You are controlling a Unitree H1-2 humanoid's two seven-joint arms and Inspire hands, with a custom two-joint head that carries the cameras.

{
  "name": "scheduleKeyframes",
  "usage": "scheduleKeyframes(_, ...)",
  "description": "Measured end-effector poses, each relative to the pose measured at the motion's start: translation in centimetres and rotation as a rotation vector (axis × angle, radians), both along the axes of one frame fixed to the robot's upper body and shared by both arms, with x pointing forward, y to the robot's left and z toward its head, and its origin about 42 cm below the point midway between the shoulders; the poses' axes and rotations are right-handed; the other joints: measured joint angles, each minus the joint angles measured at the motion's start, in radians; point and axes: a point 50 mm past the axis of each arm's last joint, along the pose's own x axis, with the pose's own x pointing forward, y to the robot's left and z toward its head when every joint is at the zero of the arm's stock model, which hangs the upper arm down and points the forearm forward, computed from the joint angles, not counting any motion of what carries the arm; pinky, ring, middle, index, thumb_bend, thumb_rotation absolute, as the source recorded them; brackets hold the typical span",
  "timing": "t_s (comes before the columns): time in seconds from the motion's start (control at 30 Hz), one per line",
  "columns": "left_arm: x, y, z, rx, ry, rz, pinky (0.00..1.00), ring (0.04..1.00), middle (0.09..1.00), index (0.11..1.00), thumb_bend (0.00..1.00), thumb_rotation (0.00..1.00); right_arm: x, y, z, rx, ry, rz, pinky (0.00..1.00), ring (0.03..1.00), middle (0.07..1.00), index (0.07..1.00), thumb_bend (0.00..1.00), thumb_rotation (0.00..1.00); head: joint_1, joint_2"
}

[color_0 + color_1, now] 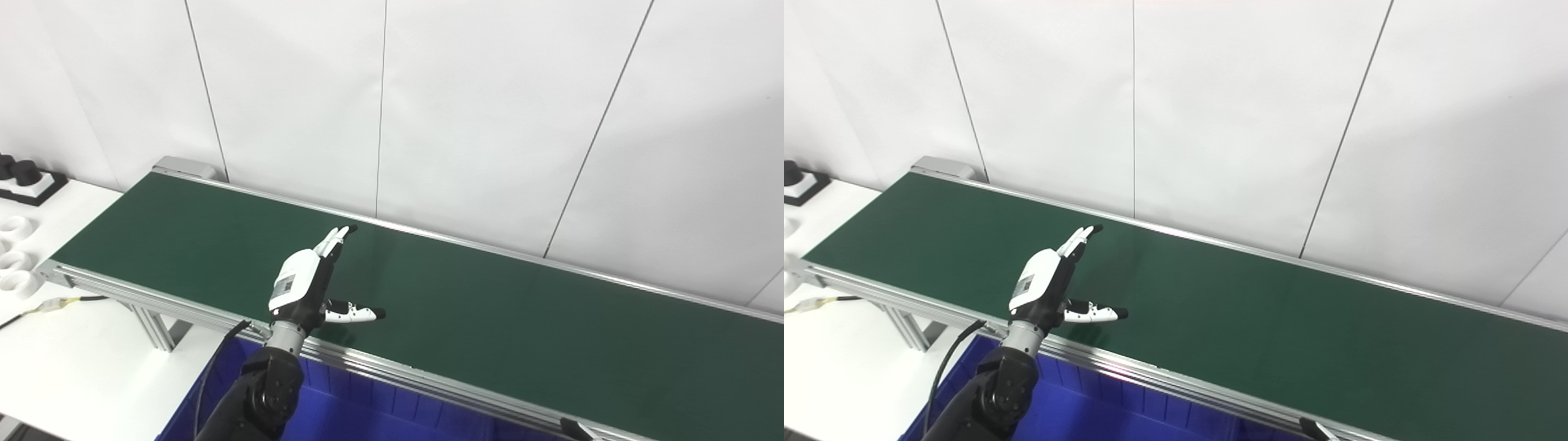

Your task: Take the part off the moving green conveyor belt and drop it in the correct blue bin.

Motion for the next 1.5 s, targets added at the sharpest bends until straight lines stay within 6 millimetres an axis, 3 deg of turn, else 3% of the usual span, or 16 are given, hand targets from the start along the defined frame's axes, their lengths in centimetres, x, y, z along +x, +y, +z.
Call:
scheduleKeyframes(0.3, 1.0, 1.2, -0.5, 0.078, 0.038, 0.067, 0.95, 0.969, 0.977, 0.941, 0.78, 0.14, 0.0, 0.0, 0.0, -0.009, -0.002, 0.004, 0.72, 0.802, 0.841, 0.834, 0.81, 0.27, -0.002, 0.000)
scheduleKeyframes(0.57, 1.7, 2.1, -0.9, 0.135, 0.073, 0.097, 0.95, 0.969, 0.974, 0.923, 0.79, 0.10, -0.1, 0.1, 0.1, -0.011, -0.005, 0.004, 0.73, 0.803, 0.843, 0.832, 0.81, 0.27, -0.006, 0.000)
scheduleKeyframes(0.93, 2.2, 2.4, -2.3, 0.161, 0.144, 0.123, 0.91, 0.957, 0.953, 0.914, 0.78, 0.14, -0.2, 0.0, 0.1, -0.011, -0.004, 0.004, 0.73, 0.804, 0.845, 0.834, 0.81, 0.29, -0.011, 0.005)
scheduleKeyframes(1.1, 2.2, 2.2, -2.6, 0.195, 0.178, 0.128, 0.86, 0.904, 0.908, 0.895, 0.77, 0.12, -0.3, 0.1, 0.2, -0.012, -0.007, 0.005, 0.72, 0.799, 0.837, 0.830, 0.81, 0.30, -0.011, 0.006)
scheduleKeyframes(1.23, 2.2, 2.2, -3.2, 0.219, 0.209, 0.134, 0.77, 0.803, 0.823, 0.847, 0.72, 0.10, -0.3, 0.1, 0.2, -0.018, -0.010, 0.005, 0.71, 0.795, 0.832, 0.825, 0.80, 0.32, -0.009, 0.006)
scheduleKeyframes(1.33, 2.3, 2.2, -3.4, 0.200, 0.224, 0.137, 0.64, 0.638, 0.661, 0.745, 0.63, 0.02, -0.3, 0.1, 0.2, -0.015, -0.011, 0.005, 0.73, 0.804, 0.840, 0.830, 0.80, 0.31, -0.009, 0.008)
scheduleKeyframes(1.4, 2.4, 2.3, -3.4, 0.164, 0.238, 0.134, 0.49, 0.535, 0.522, 0.696, 0.55, 0.00, -0.3, 0.1, 0.2, -0.012, -0.011, 0.004, 0.73, 0.803, 0.839, 0.830, 0.79, 0.30, -0.009, 0.011)
scheduleKeyframes(1.5, 2.8, 2.4, -3.0, 0.124, 0.244, 0.130, 0.39, 0.471, 0.457, 0.596, 0.52, 0.00, -0.4, 0.1, 0.3, -0.011, -0.014, 0.004, 0.73, 0.806, 0.845, 0.832, 0.80, 0.31, -0.009, 0.011)
